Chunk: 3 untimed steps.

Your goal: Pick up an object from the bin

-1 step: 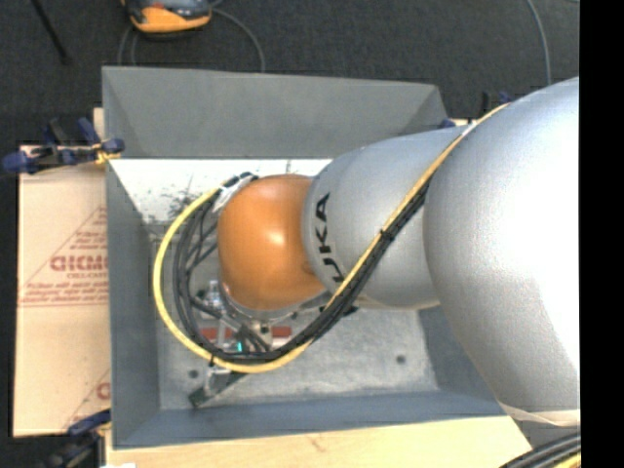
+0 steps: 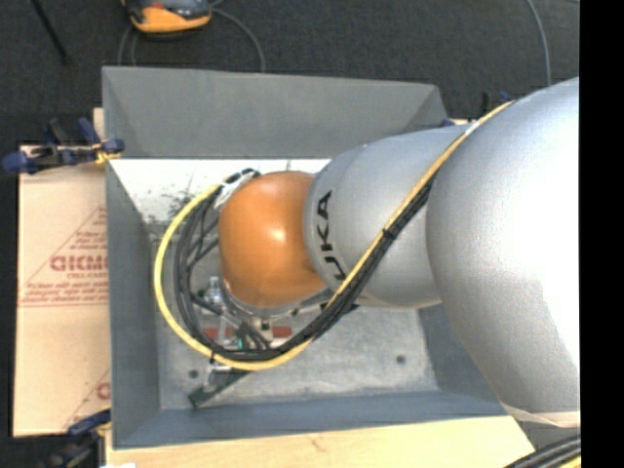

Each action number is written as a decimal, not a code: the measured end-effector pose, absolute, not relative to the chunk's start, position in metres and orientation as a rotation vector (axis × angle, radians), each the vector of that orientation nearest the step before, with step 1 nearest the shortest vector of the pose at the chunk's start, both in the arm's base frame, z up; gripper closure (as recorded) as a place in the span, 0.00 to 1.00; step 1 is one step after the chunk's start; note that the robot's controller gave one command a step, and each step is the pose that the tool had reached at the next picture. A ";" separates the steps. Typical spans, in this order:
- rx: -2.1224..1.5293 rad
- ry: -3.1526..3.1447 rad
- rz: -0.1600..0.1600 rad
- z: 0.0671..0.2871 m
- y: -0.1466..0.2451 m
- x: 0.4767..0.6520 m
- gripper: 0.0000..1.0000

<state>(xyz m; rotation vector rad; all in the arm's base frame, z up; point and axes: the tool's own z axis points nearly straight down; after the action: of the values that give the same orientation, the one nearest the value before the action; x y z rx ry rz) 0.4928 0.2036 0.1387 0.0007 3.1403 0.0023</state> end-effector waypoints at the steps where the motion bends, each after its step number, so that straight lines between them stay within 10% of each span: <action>1: 0.108 3.135 0.004 0.104 0.187 0.481 0.00; 2: -0.207 3.108 0.017 0.076 0.149 0.481 1.00; 3: -0.206 3.109 0.017 0.076 0.149 0.481 1.00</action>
Offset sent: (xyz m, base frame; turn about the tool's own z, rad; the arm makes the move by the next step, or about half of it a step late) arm -0.0194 -0.0586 -0.0687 -0.1366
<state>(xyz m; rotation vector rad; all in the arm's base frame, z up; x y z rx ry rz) 0.4807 0.1487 0.0764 -0.2059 3.1085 0.0168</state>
